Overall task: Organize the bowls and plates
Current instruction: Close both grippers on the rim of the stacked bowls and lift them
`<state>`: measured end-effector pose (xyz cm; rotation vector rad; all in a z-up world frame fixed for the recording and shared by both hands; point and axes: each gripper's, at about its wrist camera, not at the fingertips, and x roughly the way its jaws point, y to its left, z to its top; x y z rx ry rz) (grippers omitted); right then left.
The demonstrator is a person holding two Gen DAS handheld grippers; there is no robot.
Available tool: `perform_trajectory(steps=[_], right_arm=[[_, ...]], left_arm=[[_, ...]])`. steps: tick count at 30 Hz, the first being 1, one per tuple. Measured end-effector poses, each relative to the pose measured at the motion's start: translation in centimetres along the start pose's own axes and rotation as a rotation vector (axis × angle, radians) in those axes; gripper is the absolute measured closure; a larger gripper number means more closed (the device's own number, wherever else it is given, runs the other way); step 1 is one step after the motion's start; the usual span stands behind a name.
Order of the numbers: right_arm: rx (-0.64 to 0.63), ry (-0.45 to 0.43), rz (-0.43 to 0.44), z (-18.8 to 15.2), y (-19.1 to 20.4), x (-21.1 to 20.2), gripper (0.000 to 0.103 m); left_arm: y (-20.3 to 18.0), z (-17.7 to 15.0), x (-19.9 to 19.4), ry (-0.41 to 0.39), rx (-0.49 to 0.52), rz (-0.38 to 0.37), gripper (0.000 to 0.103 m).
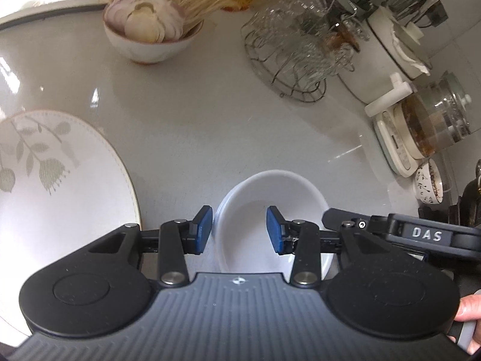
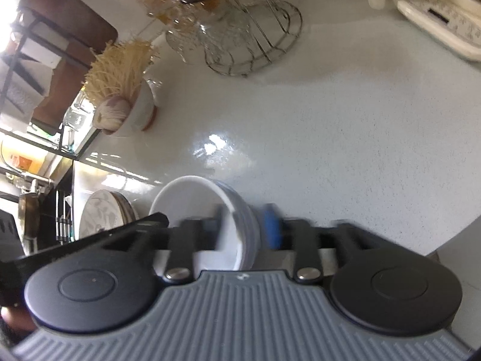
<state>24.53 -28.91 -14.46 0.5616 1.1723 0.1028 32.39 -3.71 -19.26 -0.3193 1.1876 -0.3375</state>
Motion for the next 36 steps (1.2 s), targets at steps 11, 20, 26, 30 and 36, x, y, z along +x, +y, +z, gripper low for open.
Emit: perform_trajectory(steps=[11, 20, 26, 30, 36], right_arm=[[-0.01, 0.075, 0.047, -0.5, -0.8, 2.1, 0.051], [-0.081, 0.131, 0.069, -0.5, -0.9, 3.2, 0.058], [-0.123, 0.157, 0.08, 0.1, -1.0, 3.6, 0.069], [-0.174, 0.165, 0.054, 0.6, -1.0, 3.5, 0.076], [-0.192, 0.129, 0.05, 0.7, -0.4, 2.6, 0.078]], left_arm=[[-0.7, -1.5, 1.4, -0.01, -0.014, 0.08, 0.058], [-1.4, -2.5, 2.1, -0.026, -0.054, 0.115, 0.061], [-2.2, -3.3, 2.5, -0.03, -0.069, 0.16, 0.078], [-2.2, -3.5, 2.4, -0.038, -0.098, 0.17, 0.089], [-2.3, -3.4, 1.4, -0.045, -0.072, 0.151, 0.089]])
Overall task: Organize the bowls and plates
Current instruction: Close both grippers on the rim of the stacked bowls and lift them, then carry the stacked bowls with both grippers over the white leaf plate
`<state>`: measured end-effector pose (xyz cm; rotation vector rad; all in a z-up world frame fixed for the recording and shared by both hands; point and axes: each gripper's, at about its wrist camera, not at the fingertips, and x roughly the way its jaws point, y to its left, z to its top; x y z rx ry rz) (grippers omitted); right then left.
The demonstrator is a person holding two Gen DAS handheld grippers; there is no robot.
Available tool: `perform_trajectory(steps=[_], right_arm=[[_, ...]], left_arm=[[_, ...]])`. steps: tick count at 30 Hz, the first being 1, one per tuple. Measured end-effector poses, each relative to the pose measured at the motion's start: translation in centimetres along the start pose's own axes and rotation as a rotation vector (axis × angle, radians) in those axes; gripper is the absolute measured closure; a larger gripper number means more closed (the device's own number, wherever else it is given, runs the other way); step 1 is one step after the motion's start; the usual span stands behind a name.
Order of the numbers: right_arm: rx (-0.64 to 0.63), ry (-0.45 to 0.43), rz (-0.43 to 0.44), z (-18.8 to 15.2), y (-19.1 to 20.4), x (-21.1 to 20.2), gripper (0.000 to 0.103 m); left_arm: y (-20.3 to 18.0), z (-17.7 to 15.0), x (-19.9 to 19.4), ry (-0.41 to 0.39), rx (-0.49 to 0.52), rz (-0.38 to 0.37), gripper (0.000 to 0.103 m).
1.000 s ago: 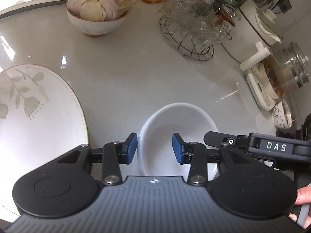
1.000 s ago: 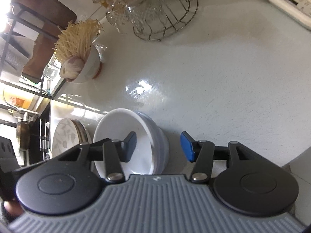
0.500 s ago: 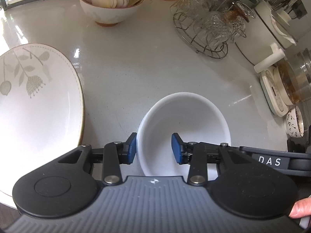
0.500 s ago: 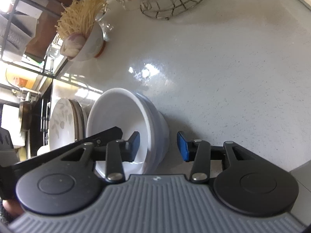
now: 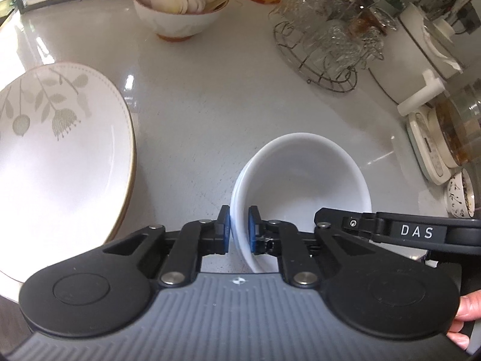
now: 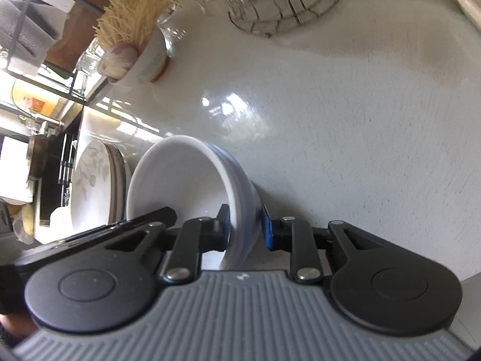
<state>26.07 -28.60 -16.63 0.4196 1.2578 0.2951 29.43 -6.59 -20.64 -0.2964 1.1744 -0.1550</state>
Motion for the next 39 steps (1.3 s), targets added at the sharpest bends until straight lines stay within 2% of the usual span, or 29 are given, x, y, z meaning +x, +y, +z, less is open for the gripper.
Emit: perform_trajectory(steps=[6, 11, 15, 20, 29, 39], right_arm=[[0.058, -0.028, -0.012, -0.8, 0.7, -1.6, 0.078], [0.05, -0.046, -0.057, -0.5, 1.8, -3.5, 0.078], [0.061, -0.082, -0.055, -0.3, 2.3, -5.0, 0.078], [0.07, -0.119, -0.037, 0.0, 3.0, -6.3, 0.078], [0.077, -0.145, -0.001, 1.1, 4.9, -7.4, 0.077], [-0.037, -0.149, 0.006, 1.6, 9.4, -6.6, 0.076]], left_arm=[[0.4, 0.6, -1.6, 0.017, 0.009, -0.04, 0.088], [-0.2, 1.2, -3.5, 0.007, 0.022, -0.092, 0.088], [-0.9, 1.9, -4.9, -0.003, 0.048, -0.114, 0.088], [-1.3, 2.3, -6.2, -0.02, 0.068, -0.117, 0.088], [0.1, 3.3, -8.6, -0.052, 0.041, -0.142, 0.088], [3.4, 3.8, -10.8, -0.101, -0.012, -0.125, 0.088]])
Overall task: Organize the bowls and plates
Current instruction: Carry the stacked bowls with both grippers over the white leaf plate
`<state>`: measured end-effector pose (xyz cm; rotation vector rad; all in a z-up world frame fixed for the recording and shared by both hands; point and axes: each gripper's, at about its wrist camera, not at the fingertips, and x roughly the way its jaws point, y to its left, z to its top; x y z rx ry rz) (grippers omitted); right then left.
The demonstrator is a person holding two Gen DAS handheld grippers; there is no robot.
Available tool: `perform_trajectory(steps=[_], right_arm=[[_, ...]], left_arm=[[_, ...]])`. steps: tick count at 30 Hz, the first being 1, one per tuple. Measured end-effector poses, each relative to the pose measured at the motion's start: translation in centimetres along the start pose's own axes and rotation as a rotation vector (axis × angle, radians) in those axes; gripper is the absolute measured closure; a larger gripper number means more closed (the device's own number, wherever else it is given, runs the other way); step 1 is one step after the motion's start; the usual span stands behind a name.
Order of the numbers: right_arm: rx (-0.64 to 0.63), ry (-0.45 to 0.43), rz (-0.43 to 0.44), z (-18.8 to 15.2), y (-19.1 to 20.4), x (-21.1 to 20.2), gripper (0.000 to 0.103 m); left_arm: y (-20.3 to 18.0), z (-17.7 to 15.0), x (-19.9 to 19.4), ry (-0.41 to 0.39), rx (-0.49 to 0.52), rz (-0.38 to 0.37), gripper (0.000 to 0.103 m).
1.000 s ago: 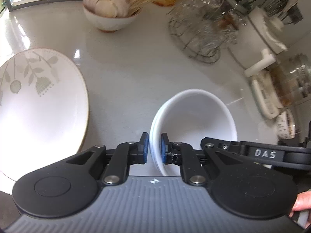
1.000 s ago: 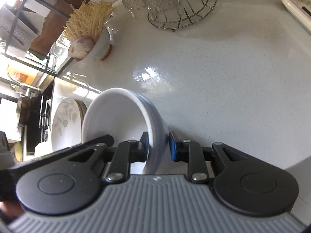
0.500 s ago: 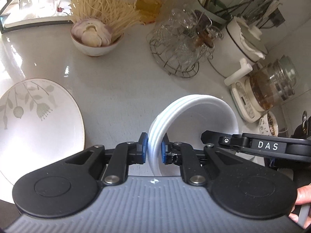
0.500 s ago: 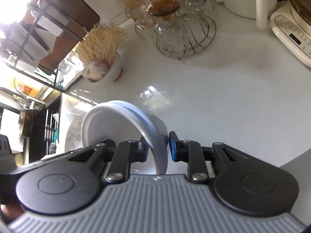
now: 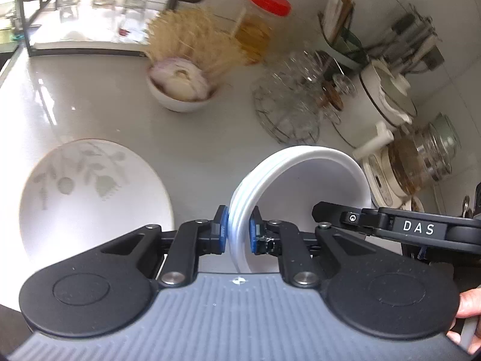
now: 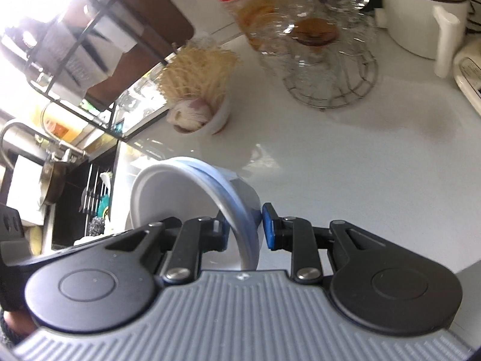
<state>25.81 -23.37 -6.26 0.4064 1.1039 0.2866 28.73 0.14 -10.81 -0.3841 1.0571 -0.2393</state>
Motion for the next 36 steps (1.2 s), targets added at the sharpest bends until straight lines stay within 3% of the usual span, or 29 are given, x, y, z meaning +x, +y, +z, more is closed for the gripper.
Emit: perform_trajectory(steps=[16, 28, 36], right_arm=[[-0.177, 0.07, 0.077, -0.5, 8.6, 5.3, 0.076], [-0.198, 0.14, 0.047, -2.5, 10.7, 11.2, 0.076], [-0.121, 0.121, -0.002, -4.1, 10.5, 13.0, 0.076]], left_arm=[[9.4, -1.1, -4.8, -0.098, -0.205, 0.07, 0.088], [15.8, -1.7, -2.2, -0.021, -0.267, 0.095, 0.088], [17.5, -1.5, 0.4, 0.034, -0.237, 0.084, 0.088]])
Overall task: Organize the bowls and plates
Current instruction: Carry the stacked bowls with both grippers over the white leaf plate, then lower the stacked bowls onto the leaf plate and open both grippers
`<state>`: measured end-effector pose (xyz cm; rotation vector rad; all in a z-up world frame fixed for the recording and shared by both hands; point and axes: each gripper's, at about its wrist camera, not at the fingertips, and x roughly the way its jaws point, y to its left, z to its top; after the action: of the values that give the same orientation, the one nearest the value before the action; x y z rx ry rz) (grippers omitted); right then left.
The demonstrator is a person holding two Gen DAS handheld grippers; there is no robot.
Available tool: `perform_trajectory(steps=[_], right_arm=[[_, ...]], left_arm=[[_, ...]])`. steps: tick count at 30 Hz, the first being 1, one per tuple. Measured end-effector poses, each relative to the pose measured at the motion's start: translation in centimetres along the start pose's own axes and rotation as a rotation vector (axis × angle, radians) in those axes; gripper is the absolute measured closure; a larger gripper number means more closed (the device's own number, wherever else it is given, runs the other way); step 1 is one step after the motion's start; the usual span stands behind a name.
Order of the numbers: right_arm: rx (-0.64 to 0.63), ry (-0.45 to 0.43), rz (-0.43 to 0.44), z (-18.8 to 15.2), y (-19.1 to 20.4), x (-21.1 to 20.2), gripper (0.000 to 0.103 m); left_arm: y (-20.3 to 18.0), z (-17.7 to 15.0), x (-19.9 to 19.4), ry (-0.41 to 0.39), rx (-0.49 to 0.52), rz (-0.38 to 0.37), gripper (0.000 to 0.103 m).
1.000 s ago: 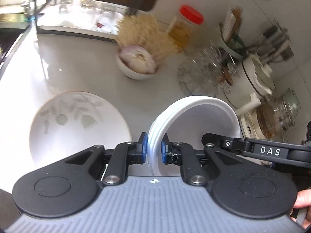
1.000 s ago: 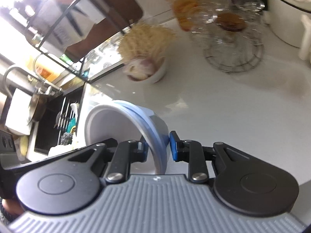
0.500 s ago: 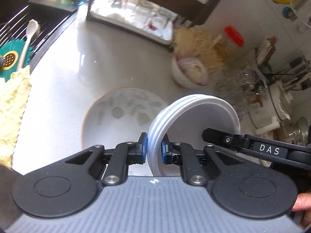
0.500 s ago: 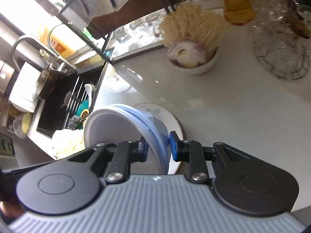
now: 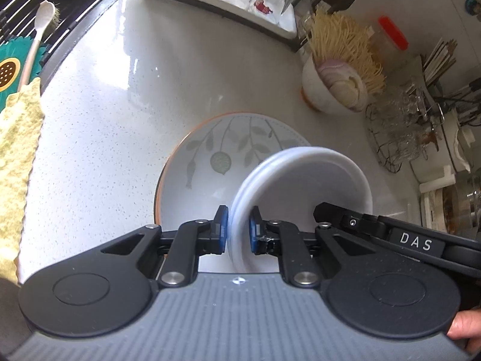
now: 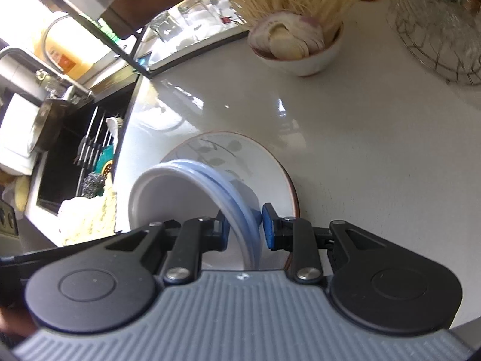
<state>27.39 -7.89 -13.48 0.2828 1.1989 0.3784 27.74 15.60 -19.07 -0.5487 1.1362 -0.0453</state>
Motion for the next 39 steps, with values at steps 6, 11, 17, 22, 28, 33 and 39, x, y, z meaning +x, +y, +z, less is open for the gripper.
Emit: perform_trajectory(steps=[6, 11, 17, 22, 28, 33, 39], right_arm=[[0.051, -0.007, -0.005, -0.3, 0.0, 0.5, 0.077], [0.055, -0.019, -0.004, -0.5, -0.1, 0.4, 0.077], [0.057, -0.06, -0.038, -0.9, 0.3, -0.2, 0.053], [0.065, -0.103, -0.042, -1.3, 0.4, -1.4, 0.044], [0.005, -0.185, -0.043, -1.6, 1.4, -4.2, 0.045], [-0.026, -0.272, -0.03, -1.8, 1.8, -7.6, 0.045], [-0.089, -0.363, -0.016, -2.4, 2.7, -11.9, 0.044]], left_arm=[[0.4, 0.4, 0.4, 0.007, 0.013, -0.005, 0.088], [0.8, 0.5, 0.0, 0.0, 0.016, 0.0, 0.081], [0.8, 0.3, -1.6, -0.035, 0.057, 0.007, 0.062], [0.5, 0.0, -3.4, -0.084, 0.092, 0.021, 0.059], [-0.7, -0.6, -6.8, -0.166, 0.141, 0.023, 0.057], [-1.9, -1.0, -10.3, -0.255, 0.178, 0.032, 0.056], [-3.7, -2.3, -14.5, -0.341, 0.217, 0.03, 0.053]])
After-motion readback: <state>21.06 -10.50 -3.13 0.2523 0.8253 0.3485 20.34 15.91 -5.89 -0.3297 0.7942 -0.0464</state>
